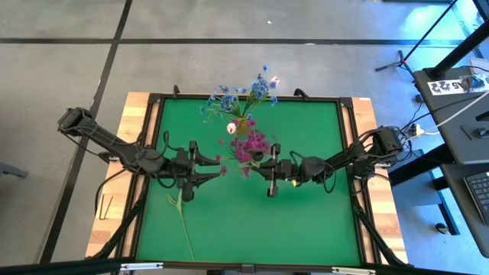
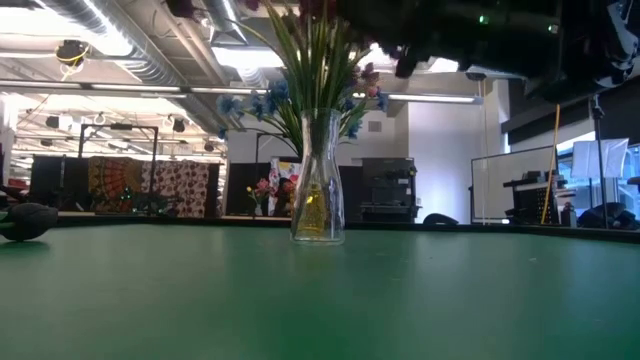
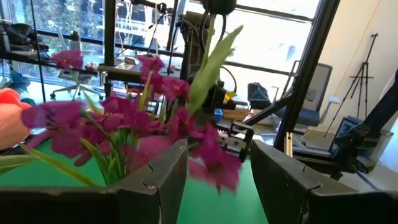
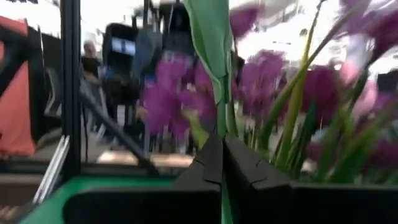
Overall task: Sort flowers into vase by color
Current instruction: Put the right black flower into the transparent vase, then put the black flower into the transparent vase
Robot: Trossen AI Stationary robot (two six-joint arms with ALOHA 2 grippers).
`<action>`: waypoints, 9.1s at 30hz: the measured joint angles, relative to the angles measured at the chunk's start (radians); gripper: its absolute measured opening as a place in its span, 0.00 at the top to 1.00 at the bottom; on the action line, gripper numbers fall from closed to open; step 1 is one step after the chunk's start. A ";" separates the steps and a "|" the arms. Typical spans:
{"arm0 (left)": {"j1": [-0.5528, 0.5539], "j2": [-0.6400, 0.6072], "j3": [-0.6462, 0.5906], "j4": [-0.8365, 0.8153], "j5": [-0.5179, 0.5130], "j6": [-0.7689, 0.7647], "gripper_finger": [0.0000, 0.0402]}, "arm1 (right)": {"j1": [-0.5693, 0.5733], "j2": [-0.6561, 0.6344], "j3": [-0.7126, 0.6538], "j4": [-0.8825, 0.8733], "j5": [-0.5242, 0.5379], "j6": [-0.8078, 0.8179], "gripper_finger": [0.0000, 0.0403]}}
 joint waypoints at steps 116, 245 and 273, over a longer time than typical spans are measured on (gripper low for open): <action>-0.251 0.314 0.285 -1.309 0.419 -1.628 0.61 | 0.337 -0.650 0.283 -1.411 0.411 0.019 0.53; 0.027 0.298 0.738 -0.397 0.130 -0.100 0.99 | 0.171 -0.438 0.440 -0.944 -0.028 0.178 0.53; 0.092 0.361 0.737 -0.431 0.262 -0.055 0.99 | 0.125 -0.283 0.678 -1.225 0.010 0.229 0.73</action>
